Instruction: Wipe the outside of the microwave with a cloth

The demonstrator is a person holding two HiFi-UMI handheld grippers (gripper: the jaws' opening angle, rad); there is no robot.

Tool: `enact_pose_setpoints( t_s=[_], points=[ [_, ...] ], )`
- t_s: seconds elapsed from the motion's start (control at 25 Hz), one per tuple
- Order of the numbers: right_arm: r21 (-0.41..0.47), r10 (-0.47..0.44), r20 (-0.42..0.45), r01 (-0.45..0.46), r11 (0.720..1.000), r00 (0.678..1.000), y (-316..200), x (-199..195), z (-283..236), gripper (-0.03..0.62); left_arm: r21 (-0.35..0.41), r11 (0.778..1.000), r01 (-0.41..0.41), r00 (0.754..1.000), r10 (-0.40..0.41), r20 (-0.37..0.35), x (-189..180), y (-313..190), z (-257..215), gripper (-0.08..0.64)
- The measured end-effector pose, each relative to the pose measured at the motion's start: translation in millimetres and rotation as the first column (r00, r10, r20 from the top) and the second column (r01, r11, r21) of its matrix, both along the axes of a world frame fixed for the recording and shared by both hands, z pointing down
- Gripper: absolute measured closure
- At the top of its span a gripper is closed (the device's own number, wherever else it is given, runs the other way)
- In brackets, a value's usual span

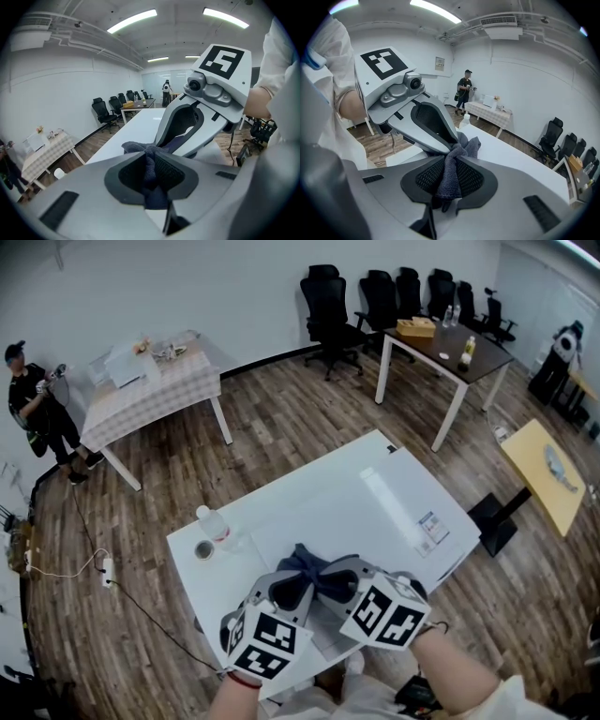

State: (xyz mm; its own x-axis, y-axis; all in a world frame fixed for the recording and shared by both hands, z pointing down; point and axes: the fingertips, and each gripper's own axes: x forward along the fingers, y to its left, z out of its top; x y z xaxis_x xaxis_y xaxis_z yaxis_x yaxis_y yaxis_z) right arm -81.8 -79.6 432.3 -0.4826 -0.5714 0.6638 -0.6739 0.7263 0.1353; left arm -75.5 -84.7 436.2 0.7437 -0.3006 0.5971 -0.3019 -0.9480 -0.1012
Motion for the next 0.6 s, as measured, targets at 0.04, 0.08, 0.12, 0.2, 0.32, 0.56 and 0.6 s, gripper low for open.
enact_pose_setpoints(
  t_s=[0.04,0.08,0.12,0.2,0.32,0.56,0.6],
  points=[
    [0.010,0.004,0.002,-0.004,1.000,1.000,-6.3,-1.4,-0.6,0.499,0.003,1.000,0.007,1.000,-0.007,0.002,-1.9,-6.3,-0.4,0.500],
    [0.016,0.009,0.003,-0.009,1.000,1.000,-13.4,-2.8,-0.9,0.499,0.006,1.000,0.014,1.000,-0.014,0.002,-3.8,-13.9,-1.5,0.500],
    [0.017,0.017,0.006,-0.017,1.000,1.000,-20.8,-3.8,-0.7,0.499,0.008,1.000,0.022,1.000,-0.022,-0.001,-5.4,-22.2,-2.6,0.500],
    [0.007,0.038,0.016,-0.038,0.999,0.999,-35.6,-4.6,1.7,0.499,0.010,0.999,0.033,0.999,-0.033,-0.006,-7.9,-38.8,-2.4,0.500],
    [0.005,0.053,0.019,-0.053,0.999,0.998,-58.9,-4.1,3.3,0.499,0.031,0.999,0.045,0.999,-0.045,-0.005,-8.8,-63.7,-5.4,0.500],
    [-0.039,0.073,0.029,-0.072,0.997,0.997,-87.9,5.7,3.3,0.499,0.033,0.999,-0.005,1.000,0.004,0.011,1.1,-92.9,-9.0,0.503],
    [-0.062,0.073,0.041,-0.070,0.996,0.996,-87.3,6.2,3.4,0.499,0.019,1.000,-0.022,1.000,0.022,0.011,1.9,-91.9,-9.1,0.505]
  ],
)
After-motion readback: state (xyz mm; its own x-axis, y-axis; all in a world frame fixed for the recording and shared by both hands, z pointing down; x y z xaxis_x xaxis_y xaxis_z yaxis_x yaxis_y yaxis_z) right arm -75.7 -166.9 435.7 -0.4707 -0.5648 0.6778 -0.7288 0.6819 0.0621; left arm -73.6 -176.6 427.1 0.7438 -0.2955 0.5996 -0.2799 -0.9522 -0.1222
